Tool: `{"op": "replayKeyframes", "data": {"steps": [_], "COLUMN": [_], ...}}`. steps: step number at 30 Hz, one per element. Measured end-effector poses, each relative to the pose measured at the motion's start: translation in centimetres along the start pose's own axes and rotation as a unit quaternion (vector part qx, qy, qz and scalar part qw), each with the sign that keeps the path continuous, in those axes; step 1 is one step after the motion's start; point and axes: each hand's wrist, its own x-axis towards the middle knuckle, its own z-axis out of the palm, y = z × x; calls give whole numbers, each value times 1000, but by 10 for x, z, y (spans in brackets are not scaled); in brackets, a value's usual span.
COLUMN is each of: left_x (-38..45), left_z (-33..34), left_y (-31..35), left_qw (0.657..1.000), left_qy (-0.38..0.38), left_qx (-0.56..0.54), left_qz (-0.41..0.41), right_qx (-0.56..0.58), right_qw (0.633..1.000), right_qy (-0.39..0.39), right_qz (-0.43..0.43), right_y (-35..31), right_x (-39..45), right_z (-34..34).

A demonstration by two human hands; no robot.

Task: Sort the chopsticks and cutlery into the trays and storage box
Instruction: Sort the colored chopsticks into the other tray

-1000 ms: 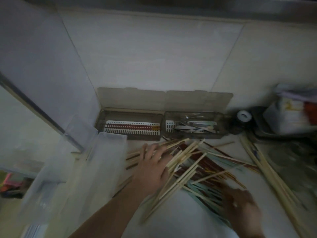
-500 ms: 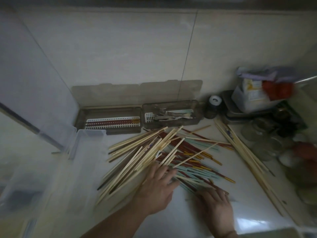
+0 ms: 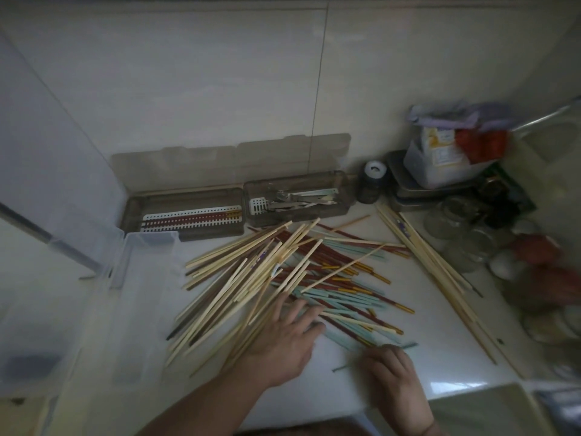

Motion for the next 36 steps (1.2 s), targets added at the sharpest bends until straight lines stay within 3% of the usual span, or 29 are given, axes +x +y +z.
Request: {"op": "replayKeyframes", "data": {"steps": [6,18,23,33,36], "left_x": [17,21,20,20,24], "left_z": [-5,-6,-1,1,-4], "left_y": [6,9,6,0,-1], "left_qw": [1000,999,999,999,998], "left_qy": [-8,-13,7,15,23], "left_qx": [-4,3,0,8,14], "left_qz": [-11,-32,-36,-44,-54], "right_qx": [24,-103,-161,-167,-160], "right_qw": [996,978,969,962,962], "right_qy": [31,14,24,-44,11], "right_qz": [82,183,183,210,223], "right_y": [13,-6,-12,-16,-17], "right_x": [4,26,28,36,40], "right_z": [-9,-5,-4,-8,-18]}}
